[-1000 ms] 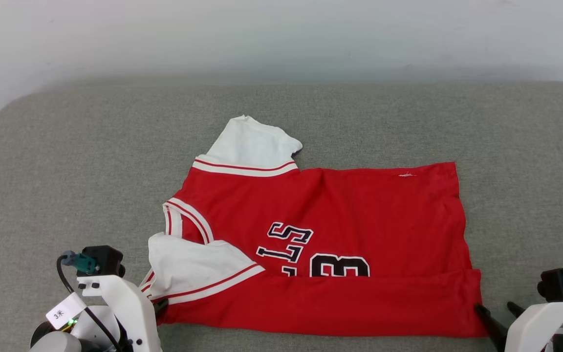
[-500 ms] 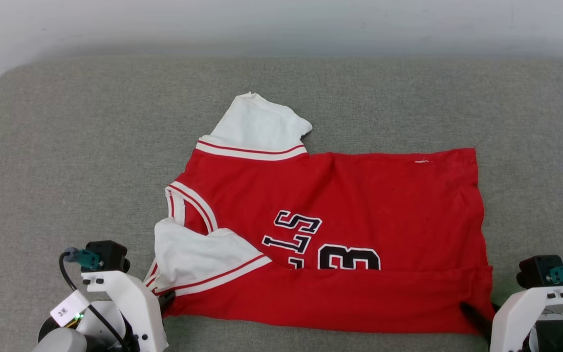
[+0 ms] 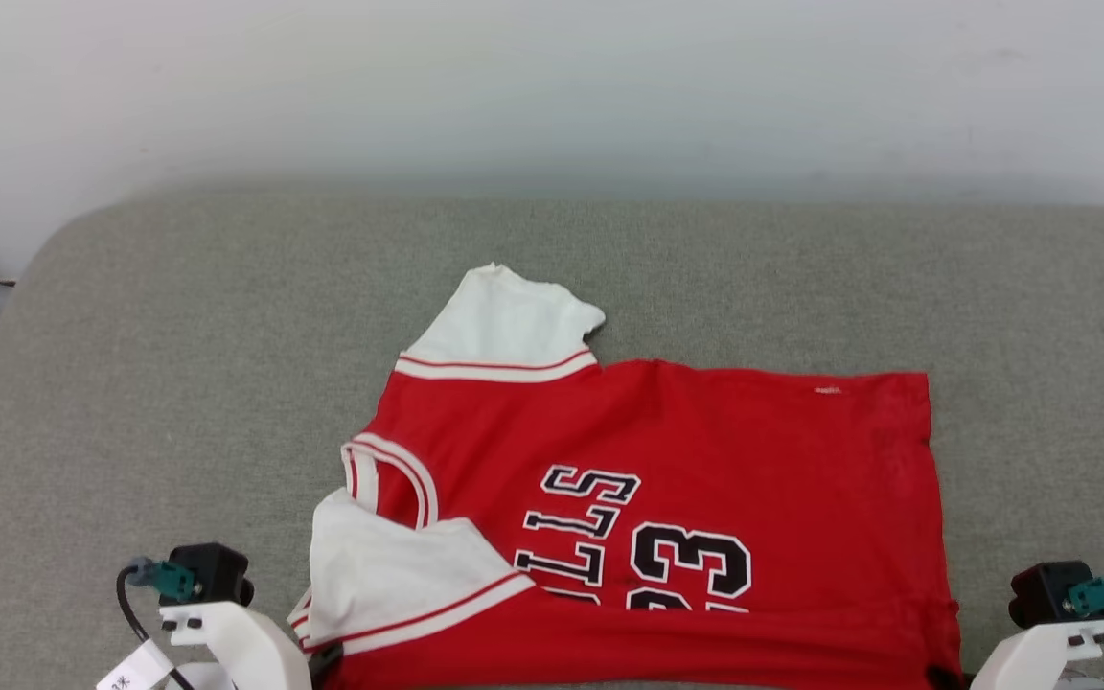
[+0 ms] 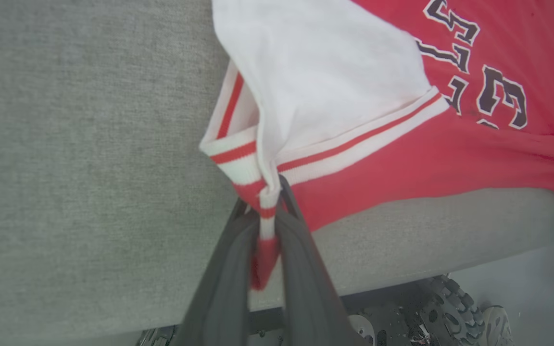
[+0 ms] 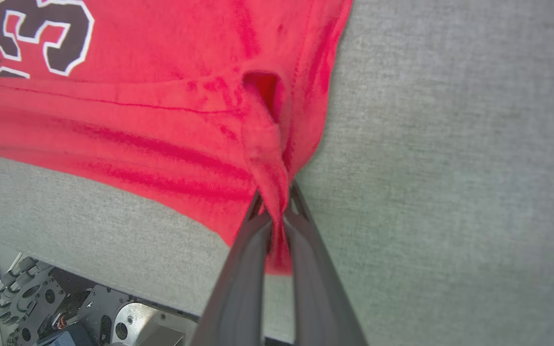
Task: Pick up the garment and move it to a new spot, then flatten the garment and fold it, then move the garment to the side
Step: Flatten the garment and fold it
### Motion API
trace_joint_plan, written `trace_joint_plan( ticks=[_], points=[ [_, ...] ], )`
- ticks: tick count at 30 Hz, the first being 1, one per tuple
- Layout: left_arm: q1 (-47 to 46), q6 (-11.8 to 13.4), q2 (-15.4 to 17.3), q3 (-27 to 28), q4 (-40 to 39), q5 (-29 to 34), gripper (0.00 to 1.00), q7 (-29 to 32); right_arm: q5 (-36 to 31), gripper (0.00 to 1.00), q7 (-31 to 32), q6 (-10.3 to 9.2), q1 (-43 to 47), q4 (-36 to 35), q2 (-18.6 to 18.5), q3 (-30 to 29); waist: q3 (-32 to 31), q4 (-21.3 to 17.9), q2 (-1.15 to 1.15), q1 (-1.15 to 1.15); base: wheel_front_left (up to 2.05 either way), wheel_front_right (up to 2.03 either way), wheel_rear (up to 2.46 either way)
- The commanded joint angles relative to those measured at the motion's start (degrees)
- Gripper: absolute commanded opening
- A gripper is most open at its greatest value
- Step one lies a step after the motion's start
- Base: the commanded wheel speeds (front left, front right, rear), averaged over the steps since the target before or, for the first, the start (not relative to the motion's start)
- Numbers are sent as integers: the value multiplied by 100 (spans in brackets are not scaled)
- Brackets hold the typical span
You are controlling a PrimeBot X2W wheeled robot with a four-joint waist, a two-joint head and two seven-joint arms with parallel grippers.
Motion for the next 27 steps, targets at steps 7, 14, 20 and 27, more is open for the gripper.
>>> trace_joint_plan(
  ticks=[7,14,20,27],
  points=[
    [733,295,203,92,-354,-105,0,38,71,0,312,-11,658,-438,56,-140,-621,-12,0,0,0,0,0],
    [1004,306,124,-55,-385,-183,0,94,-19,0,367,-11,1019,-653,333,-301,-691,-21,0,0,0,0,0],
    [629,59,-168,-133,101,-201,0,-65,-174,75,-123,-9,890,-362,508,-332,-608,-19,0,0,0,0,0],
    [324,-132,-275,-164,620,-86,100,-294,-168,100,-821,-9,774,-153,560,-232,-512,-76,0,0,0,0,0]
  ],
)
